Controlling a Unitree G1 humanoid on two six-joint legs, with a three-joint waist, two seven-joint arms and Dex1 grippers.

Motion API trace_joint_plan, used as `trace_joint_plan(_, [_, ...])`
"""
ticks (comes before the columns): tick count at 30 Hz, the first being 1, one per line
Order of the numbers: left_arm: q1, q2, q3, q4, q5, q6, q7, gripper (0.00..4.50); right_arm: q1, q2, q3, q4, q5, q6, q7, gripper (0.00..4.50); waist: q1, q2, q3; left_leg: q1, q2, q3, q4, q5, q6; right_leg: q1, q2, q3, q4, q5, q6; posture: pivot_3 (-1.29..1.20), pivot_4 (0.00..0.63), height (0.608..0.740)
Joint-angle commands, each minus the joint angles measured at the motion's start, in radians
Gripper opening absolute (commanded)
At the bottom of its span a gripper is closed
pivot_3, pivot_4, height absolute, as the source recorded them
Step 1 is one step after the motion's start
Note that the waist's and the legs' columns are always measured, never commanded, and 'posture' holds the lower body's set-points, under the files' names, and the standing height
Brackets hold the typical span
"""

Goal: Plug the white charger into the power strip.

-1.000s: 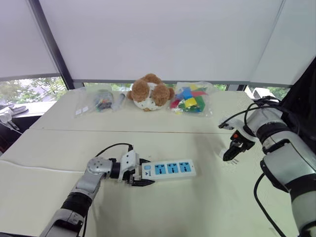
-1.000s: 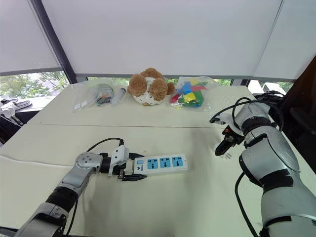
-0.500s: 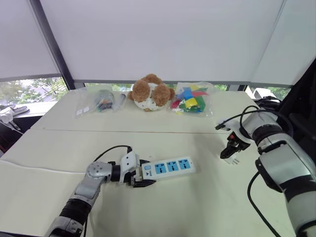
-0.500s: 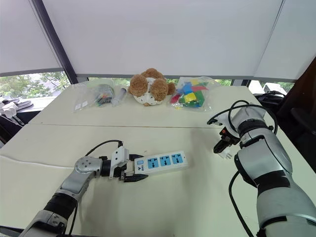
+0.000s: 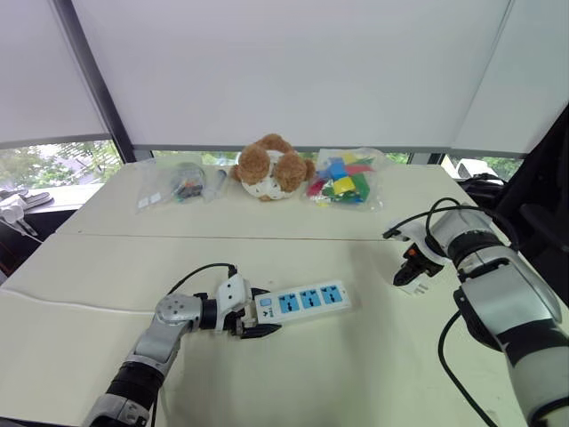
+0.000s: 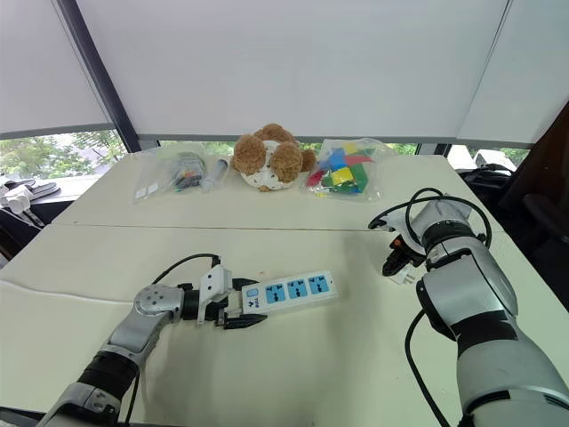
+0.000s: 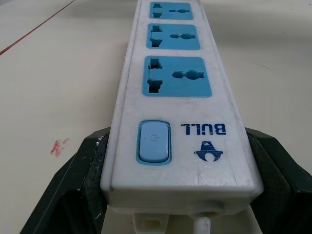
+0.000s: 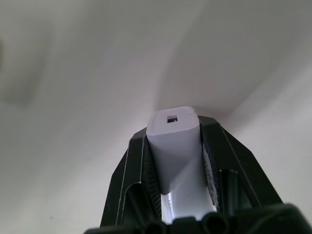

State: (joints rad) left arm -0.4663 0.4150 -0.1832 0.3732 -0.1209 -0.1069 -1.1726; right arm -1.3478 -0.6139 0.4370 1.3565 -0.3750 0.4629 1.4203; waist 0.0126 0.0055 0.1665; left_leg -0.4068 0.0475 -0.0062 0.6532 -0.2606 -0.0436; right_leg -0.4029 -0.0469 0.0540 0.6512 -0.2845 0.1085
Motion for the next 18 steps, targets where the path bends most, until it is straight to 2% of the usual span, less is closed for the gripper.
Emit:
trace_joint_plan(1, [-0.021, 0.018, -0.089, 0.056, 0.041, -0.010, -0.100, 3.06, -0.053, -0.060, -0.073, -0.111, 0.068, -0.168, 0.133, 0.75, -0.001, 0.000, 0.000, 0.000, 0.000, 0.000, 0.000, 0.000, 0.000, 0.000, 0.000, 0.000, 0.000, 0.000, 0.000, 0.00, 0.150, 0.739])
trace_joint_plan(2, [-0.041, 0.026, -0.105, 0.077, 0.050, -0.025, -0.135, 3.06, -0.019, -0.078, -0.130, -0.163, 0.124, -0.269, 0.132, 0.75, -0.002, 0.000, 0.000, 0.000, 0.000, 0.000, 0.000, 0.000, 0.000, 0.000, 0.000, 0.000, 0.000, 0.000, 0.000, 0.00, 0.150, 0.739])
trace_joint_plan(4, [-0.080, 0.034, -0.133, 0.131, 0.066, -0.059, -0.190, 3.06, 0.043, -0.091, -0.237, -0.245, 0.234, -0.343, 0.142, 0.75, -0.003, 0.000, 0.000, 0.000, 0.000, 0.000, -0.001, 0.000, 0.000, -0.001, 0.000, 0.000, -0.001, 0.000, 0.001, 0.00, 0.150, 0.739])
trace_joint_plan(7, [-0.148, 0.023, -0.146, 0.238, 0.073, -0.103, -0.244, 3.06, 0.158, -0.078, -0.397, -0.414, 0.402, -0.284, 0.127, 0.75, -0.002, -0.002, -0.001, 0.000, 0.001, -0.001, -0.003, 0.000, 0.000, 0.000, 0.001, 0.000, -0.001, 0.000, 0.001, 0.00, 0.150, 0.739])
trace_joint_plan(11, [-0.277, -0.004, -0.128, 0.420, 0.062, -0.139, -0.302, 3.06, 0.415, -0.007, -0.568, -0.792, 0.595, -0.163, -0.019, 0.75, -0.001, -0.002, 0.000, -0.001, 0.001, -0.003, -0.003, 0.000, 0.000, -0.001, 0.001, -0.002, -0.001, 0.000, 0.001, 0.00, 0.150, 0.739])
trace_joint_plan(13, [-0.328, -0.025, -0.111, 0.501, 0.056, -0.151, -0.304, 3.06, 0.524, 0.044, -0.615, -0.920, 0.660, -0.163, -0.085, 0.75, -0.005, -0.002, 0.000, -0.001, 0.001, -0.003, -0.003, 0.000, 0.000, -0.001, 0.001, -0.002, -0.001, 0.000, 0.001, 0.00, 0.150, 0.739])
trace_joint_plan(18, [-0.385, -0.025, -0.101, 0.612, 0.068, -0.219, -0.362, 3.06, 0.735, 0.136, -0.623, -1.177, 0.760, -0.104, -0.203, 0.75, -0.006, -0.002, 0.000, -0.001, 0.001, -0.003, -0.001, 0.000, 0.000, 0.000, 0.001, -0.001, 0.000, 0.000, 0.001, 0.00, 0.150, 0.739])
